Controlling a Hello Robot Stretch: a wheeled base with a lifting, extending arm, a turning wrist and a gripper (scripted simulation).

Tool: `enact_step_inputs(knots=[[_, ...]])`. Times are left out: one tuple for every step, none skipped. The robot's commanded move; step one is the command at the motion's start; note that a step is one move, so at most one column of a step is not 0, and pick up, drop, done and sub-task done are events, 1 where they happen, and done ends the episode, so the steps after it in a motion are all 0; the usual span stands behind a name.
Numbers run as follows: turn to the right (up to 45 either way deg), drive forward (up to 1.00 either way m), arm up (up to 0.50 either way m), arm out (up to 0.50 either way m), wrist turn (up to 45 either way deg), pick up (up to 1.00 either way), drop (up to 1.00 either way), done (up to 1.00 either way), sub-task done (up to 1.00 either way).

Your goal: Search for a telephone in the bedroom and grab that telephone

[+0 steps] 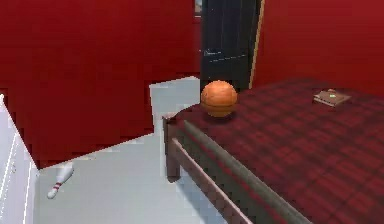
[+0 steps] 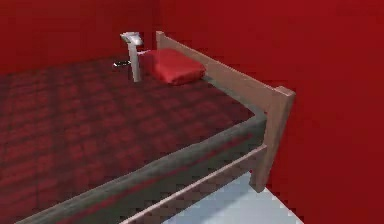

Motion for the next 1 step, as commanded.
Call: enact_step_inputs(knots=[[45.0, 0.0, 0.0, 0.0, 0.0, 0.0, 0.0, 0.0, 0.0]])
